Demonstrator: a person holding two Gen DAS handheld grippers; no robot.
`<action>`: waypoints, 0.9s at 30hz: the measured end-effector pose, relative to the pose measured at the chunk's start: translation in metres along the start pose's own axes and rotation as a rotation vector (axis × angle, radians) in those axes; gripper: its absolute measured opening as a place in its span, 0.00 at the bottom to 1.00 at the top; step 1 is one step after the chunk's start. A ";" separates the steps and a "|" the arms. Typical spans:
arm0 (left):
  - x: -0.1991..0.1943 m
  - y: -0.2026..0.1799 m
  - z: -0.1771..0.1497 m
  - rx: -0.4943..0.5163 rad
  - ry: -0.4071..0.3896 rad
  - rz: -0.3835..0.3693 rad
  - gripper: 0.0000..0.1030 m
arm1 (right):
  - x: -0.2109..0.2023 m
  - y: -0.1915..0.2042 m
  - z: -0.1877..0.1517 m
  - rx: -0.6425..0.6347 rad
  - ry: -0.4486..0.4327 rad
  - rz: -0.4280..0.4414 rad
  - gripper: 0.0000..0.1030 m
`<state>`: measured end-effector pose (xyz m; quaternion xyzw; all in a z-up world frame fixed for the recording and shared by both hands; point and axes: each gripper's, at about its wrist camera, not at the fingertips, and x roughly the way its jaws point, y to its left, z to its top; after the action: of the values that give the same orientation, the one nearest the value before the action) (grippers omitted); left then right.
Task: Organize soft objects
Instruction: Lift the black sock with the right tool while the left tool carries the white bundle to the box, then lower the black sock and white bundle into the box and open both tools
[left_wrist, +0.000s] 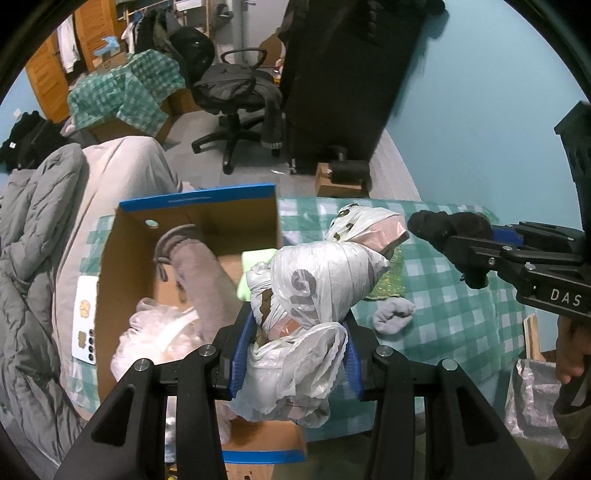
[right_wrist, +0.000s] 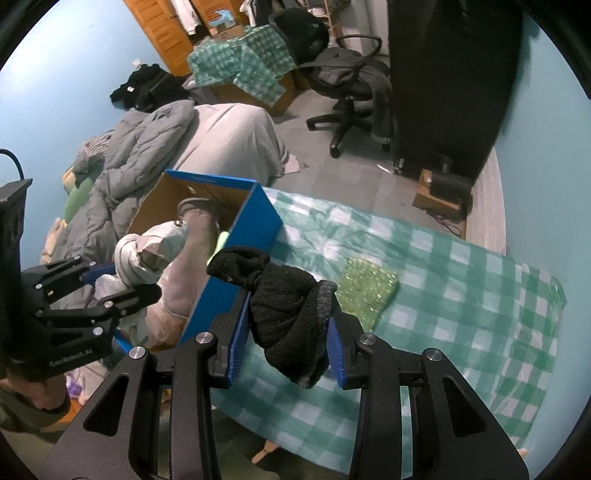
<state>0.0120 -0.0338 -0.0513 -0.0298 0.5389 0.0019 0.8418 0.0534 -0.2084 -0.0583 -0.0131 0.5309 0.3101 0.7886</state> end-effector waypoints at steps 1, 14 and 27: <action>0.000 0.004 0.001 -0.003 -0.001 0.005 0.42 | 0.001 0.002 0.002 -0.003 -0.001 0.003 0.35; 0.006 0.052 0.014 -0.069 -0.005 0.042 0.42 | 0.031 0.038 0.035 -0.055 0.018 0.045 0.35; 0.030 0.110 0.022 -0.145 0.027 0.100 0.42 | 0.079 0.084 0.069 -0.111 0.058 0.080 0.35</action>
<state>0.0406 0.0766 -0.0751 -0.0640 0.5493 0.0826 0.8291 0.0870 -0.0790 -0.0689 -0.0447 0.5355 0.3700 0.7579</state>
